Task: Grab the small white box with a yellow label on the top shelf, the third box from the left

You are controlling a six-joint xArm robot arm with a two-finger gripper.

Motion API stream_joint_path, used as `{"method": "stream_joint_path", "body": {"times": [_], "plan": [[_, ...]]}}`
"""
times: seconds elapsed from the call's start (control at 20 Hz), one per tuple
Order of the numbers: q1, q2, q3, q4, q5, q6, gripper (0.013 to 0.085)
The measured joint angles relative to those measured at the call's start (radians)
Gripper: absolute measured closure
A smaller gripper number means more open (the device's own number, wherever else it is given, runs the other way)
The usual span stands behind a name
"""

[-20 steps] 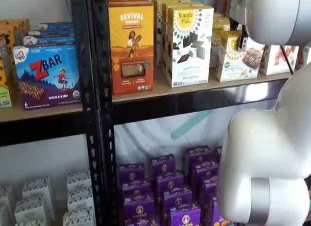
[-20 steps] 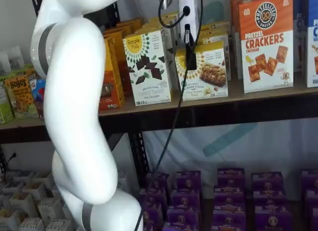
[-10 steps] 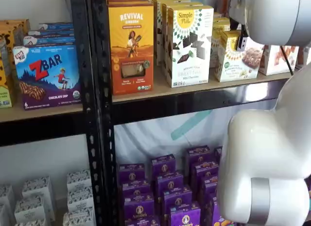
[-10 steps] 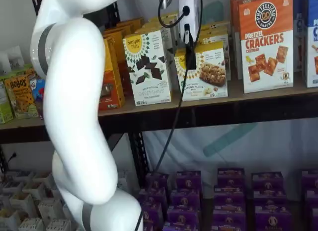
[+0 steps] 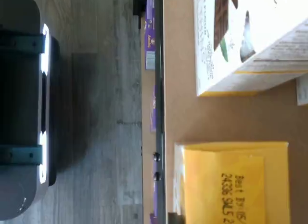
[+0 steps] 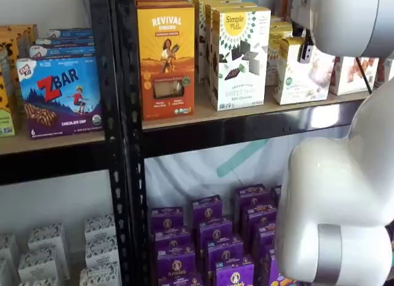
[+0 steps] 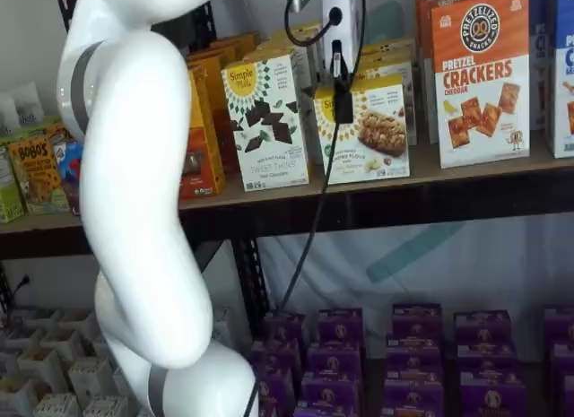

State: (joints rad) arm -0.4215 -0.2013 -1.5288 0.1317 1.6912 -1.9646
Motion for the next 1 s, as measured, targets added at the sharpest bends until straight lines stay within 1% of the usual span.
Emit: {"method": "stream_joint_path", "body": {"times": [0.3,0.45,0.75,1.0], "plan": [[0.002,-0.028,0.004,-0.02,0.047,0.001,0.061],[-0.001,-0.066,0.027,-0.026,0.082,-0.001,0.061],[-0.007,-0.155,0.093,-0.03,0.135,-0.005,0.061],[-0.005,-0.232,0.169,-0.039,0.133,-0.005,0.061]]}}
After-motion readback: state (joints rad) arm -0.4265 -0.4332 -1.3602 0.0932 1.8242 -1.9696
